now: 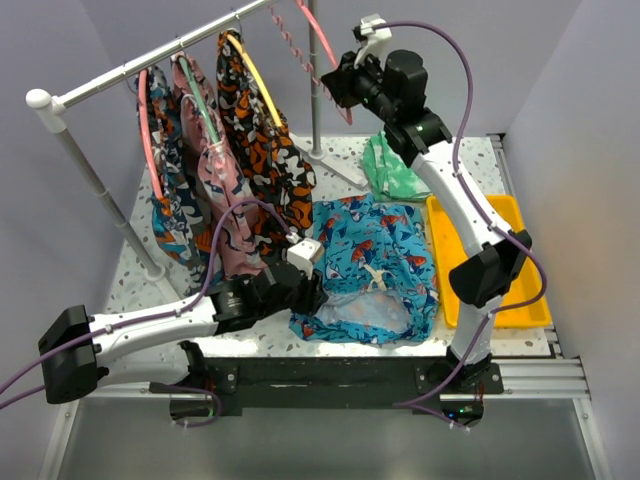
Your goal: Place the shorts on the hanger
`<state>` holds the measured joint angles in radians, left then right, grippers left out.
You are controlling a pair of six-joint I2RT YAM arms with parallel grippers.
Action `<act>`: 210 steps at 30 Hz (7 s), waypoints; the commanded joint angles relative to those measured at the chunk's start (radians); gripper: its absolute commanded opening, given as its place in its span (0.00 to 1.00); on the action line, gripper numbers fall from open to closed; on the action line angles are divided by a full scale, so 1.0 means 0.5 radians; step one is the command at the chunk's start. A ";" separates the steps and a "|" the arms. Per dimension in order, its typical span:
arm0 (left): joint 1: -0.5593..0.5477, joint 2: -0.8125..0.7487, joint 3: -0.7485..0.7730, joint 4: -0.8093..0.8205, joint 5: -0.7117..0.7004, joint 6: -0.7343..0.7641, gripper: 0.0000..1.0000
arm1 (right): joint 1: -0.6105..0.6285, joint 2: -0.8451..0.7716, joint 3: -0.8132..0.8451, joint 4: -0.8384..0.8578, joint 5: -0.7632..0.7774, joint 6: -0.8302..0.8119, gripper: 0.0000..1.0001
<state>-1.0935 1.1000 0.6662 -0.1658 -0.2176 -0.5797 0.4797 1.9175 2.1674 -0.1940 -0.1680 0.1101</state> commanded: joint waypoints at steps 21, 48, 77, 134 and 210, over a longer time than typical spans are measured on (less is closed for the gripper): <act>-0.007 -0.028 0.064 -0.080 -0.212 -0.031 0.53 | 0.007 -1.180 -1.110 -0.026 0.188 0.344 0.00; -0.050 0.291 -0.118 0.147 -0.132 -0.218 0.37 | 0.007 -2.850 -1.543 -2.455 -0.372 0.728 0.00; -0.160 0.380 0.449 -0.251 -0.531 0.193 0.00 | -0.002 -3.022 -2.199 -2.003 -0.796 0.522 0.00; -0.571 -0.267 0.208 0.055 -0.709 0.460 0.31 | 0.001 -3.795 -3.672 -0.305 -1.029 0.912 0.00; -0.092 -0.178 -0.031 0.920 -0.077 0.800 0.00 | 0.001 -2.704 -2.895 -0.913 -0.105 1.072 0.60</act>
<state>-1.1400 1.0843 0.6785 0.2008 -0.2840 -0.2142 0.4824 0.4278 0.7895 -0.6846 -0.1345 0.6544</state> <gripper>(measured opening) 0.097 0.638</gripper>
